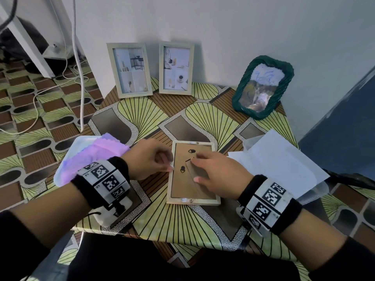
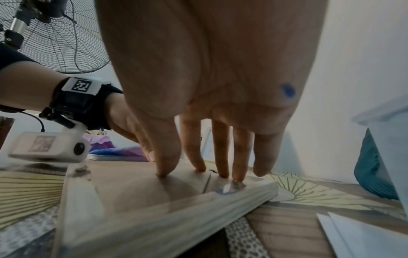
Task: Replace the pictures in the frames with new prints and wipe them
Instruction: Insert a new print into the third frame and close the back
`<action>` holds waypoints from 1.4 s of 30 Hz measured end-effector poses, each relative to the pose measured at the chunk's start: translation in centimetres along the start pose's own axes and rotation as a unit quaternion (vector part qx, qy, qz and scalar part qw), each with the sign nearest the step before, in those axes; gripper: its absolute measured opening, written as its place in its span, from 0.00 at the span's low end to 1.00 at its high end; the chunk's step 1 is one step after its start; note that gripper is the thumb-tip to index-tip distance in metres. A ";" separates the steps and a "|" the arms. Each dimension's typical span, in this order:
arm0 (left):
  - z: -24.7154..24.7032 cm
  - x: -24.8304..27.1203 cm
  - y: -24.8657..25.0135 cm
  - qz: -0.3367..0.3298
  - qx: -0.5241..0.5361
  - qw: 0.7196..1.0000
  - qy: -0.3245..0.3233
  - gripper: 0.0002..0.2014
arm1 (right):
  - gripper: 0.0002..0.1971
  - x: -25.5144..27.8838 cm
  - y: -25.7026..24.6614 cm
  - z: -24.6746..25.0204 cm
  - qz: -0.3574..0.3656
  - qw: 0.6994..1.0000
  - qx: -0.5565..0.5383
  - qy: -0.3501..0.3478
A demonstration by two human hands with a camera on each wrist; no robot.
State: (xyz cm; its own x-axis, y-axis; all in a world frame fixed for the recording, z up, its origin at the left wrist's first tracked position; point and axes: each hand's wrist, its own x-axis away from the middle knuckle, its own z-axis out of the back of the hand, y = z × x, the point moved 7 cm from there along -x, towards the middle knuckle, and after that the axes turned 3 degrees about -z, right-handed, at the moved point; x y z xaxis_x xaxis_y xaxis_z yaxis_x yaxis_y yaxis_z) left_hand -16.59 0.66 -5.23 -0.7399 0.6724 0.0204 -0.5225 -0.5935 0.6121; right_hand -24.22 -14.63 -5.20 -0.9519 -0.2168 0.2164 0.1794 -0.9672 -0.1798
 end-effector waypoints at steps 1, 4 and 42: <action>0.0 -0.2 -0.2 0.011 0.022 1.000 -0.008 0.09 | 0.24 -0.1 -0.1 0.0 -0.001 1.000 0.012 -0.008; -0.1 -0.8 -0.6 0.038 0.078 0.996 -0.032 0.10 | 0.24 -0.4 -0.4 -0.2 -0.002 0.999 0.041 -0.034; 0.4 -1.2 1.5 -0.140 -0.145 0.971 -0.127 0.04 | 0.30 -0.2 0.3 -0.4 -0.012 1.000 0.016 -0.023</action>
State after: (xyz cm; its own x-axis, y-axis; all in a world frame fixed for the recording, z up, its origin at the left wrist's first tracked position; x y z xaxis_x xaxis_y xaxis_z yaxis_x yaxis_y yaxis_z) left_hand -16.37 -0.84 -4.06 -0.4421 0.8911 0.1025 -0.8128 -0.4463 0.3743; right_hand -24.06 -14.82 -5.63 -0.9440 -0.1990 0.2634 0.1655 -0.9756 -0.1441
